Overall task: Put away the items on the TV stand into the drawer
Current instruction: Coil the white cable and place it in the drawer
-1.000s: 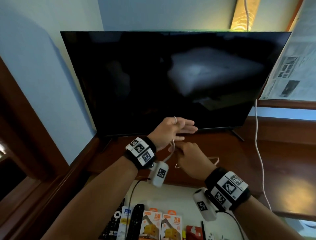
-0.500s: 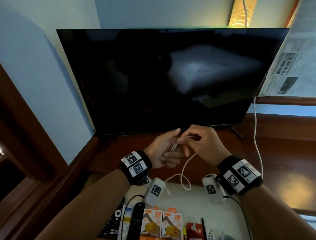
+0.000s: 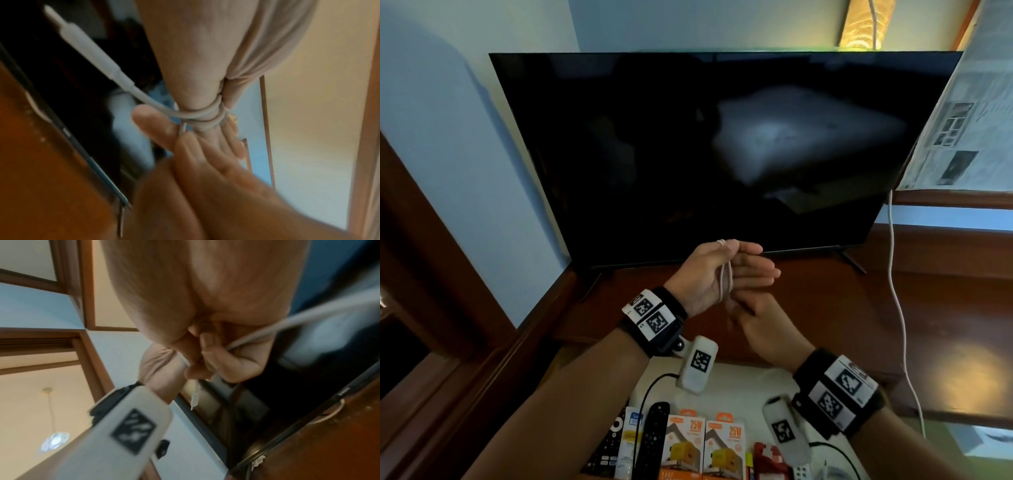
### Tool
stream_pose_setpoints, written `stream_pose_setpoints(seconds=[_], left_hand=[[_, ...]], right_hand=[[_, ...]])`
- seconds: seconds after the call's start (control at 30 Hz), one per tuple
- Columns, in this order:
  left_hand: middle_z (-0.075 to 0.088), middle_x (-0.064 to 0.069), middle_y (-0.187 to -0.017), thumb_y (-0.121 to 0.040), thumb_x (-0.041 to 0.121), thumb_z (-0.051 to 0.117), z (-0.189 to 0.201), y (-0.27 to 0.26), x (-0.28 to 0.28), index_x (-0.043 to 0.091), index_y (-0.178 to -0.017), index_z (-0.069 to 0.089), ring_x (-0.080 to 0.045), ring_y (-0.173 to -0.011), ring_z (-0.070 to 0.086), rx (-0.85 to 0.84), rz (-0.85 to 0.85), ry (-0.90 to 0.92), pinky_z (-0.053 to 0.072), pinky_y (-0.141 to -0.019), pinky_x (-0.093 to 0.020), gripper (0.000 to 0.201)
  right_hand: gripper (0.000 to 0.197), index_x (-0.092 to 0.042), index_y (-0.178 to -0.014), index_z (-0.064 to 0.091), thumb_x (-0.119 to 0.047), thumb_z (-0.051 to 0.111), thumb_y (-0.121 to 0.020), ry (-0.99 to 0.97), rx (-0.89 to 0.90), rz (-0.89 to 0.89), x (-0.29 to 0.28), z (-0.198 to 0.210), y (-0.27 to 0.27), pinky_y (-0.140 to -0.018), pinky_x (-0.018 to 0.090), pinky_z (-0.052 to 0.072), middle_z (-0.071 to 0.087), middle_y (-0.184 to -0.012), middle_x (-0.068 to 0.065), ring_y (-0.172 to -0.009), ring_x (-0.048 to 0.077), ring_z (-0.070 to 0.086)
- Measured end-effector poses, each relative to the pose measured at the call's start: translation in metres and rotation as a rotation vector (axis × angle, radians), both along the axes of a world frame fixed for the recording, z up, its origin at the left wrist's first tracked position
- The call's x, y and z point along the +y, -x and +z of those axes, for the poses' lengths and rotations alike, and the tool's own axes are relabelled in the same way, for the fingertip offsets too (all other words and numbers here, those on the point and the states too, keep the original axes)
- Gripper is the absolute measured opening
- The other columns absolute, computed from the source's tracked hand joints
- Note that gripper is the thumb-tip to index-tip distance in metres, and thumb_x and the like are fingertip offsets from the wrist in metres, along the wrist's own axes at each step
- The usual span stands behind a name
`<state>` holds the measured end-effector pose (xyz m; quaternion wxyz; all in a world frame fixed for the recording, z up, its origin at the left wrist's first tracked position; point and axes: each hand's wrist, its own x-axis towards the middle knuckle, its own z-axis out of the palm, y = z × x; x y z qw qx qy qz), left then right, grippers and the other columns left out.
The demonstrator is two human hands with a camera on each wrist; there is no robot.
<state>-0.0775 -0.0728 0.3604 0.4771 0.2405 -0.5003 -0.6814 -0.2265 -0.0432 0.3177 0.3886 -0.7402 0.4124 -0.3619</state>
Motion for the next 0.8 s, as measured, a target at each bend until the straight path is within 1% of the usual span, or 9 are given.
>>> stream_pose_setpoints(seconds=[0.03, 0.1, 0.17, 0.23, 0.3, 0.37, 0.57, 0.7, 0.8], left_hand=[[0.067, -0.036, -0.110, -0.113, 0.018, 0.028, -0.001, -0.003, -0.005, -0.013, -0.123, 0.054, -0.043, -0.107, 0.071, -0.099, 0.038, 0.060, 0.054, -0.101, -0.053, 0.041], [0.069, -0.033, -0.110, -0.113, 0.019, 0.032, -0.004, -0.007, -0.012, -0.013, -0.119, 0.057, -0.037, -0.103, 0.073, -0.438, 0.122, 0.205, 0.057, -0.096, -0.048, 0.040], [0.073, -0.023, -0.093, -0.113, 0.026, 0.036, -0.007, -0.011, -0.011, -0.004, -0.109, 0.061, -0.024, -0.072, 0.073, -0.766, 0.118, 0.336, 0.059, -0.067, -0.039, 0.039], [0.066, -0.012, -0.065, -0.112, 0.034, 0.035, -0.010, -0.014, -0.007, 0.006, -0.090, 0.060, -0.019, -0.044, 0.051, -0.864, 0.025, 0.371, 0.042, -0.047, -0.035, 0.044], [0.046, 0.000, -0.048, -0.112, 0.041, 0.028, -0.011, -0.016, 0.000, 0.008, -0.080, 0.061, -0.015, -0.040, 0.032, -0.748, -0.072, 0.307, 0.028, -0.047, -0.033, 0.057], [0.032, 0.003, -0.046, -0.110, 0.050, 0.019, -0.009, -0.015, 0.005, 0.001, -0.083, 0.062, -0.013, -0.040, 0.024, -0.577, -0.186, 0.139, 0.022, -0.046, -0.030, 0.071], [0.021, 0.002, -0.048, -0.108, 0.045, 0.028, -0.009, -0.012, 0.018, 0.004, -0.082, 0.057, -0.010, -0.040, 0.016, -0.207, -0.468, -0.117, 0.014, -0.042, -0.025, 0.056], [0.033, 0.000, -0.053, -0.112, 0.030, 0.028, -0.008, -0.002, 0.021, 0.004, -0.092, 0.056, -0.009, -0.042, 0.023, 0.119, -0.417, -0.115, 0.026, -0.042, -0.021, 0.043], [0.061, -0.011, -0.071, -0.113, 0.027, 0.029, -0.004, 0.006, 0.015, 0.001, -0.103, 0.056, -0.016, -0.054, 0.055, 0.191, -0.211, -0.093, 0.048, -0.054, -0.027, 0.039]], right_hand=[[0.026, -0.009, -0.087, 0.067, -0.016, 0.050, -0.105, 0.016, 0.067, 0.022, 0.003, 0.000, -0.001, -0.050, 0.020, 0.035, 0.058, -0.057, -0.009, -0.046, 0.004, 0.046], [0.022, -0.017, -0.091, 0.072, -0.021, 0.055, -0.104, 0.079, 0.135, 0.004, 0.005, 0.003, 0.003, -0.046, 0.023, 0.033, 0.056, -0.055, -0.009, -0.045, 0.007, 0.042], [0.023, -0.022, -0.079, 0.071, -0.023, 0.062, -0.100, 0.237, 0.131, -0.069, 0.004, 0.011, 0.011, -0.044, 0.030, 0.035, 0.058, -0.055, -0.008, -0.044, 0.012, 0.044], [0.024, -0.026, -0.074, 0.070, -0.025, 0.066, -0.097, 0.325, 0.054, -0.111, -0.001, 0.022, 0.020, -0.049, 0.036, 0.041, 0.061, -0.059, -0.006, -0.048, 0.010, 0.050], [0.020, -0.025, -0.077, 0.074, -0.022, 0.068, -0.096, 0.354, -0.033, -0.096, -0.004, 0.032, 0.024, -0.055, 0.038, 0.049, 0.067, -0.063, -0.005, -0.057, 0.012, 0.061], [0.015, -0.017, -0.081, 0.077, -0.014, 0.070, -0.094, 0.377, -0.115, -0.082, -0.006, 0.033, 0.024, -0.064, 0.037, 0.054, 0.072, -0.067, -0.001, -0.065, 0.019, 0.069], [0.007, -0.004, -0.092, 0.077, 0.000, 0.072, -0.088, 0.219, -0.387, -0.094, -0.016, 0.022, 0.025, -0.070, 0.020, 0.054, 0.077, -0.084, 0.002, -0.076, 0.009, 0.071], [0.024, -0.009, -0.100, 0.072, 0.004, 0.052, -0.100, 0.068, -0.426, -0.070, -0.014, 0.001, 0.013, -0.057, 0.017, 0.045, 0.072, -0.074, -0.010, -0.061, 0.000, 0.059], [0.030, -0.017, -0.082, 0.068, -0.003, 0.051, -0.103, 0.049, -0.175, -0.083, -0.007, -0.024, 0.008, -0.053, 0.030, 0.043, 0.068, -0.066, -0.006, -0.054, 0.008, 0.057]])
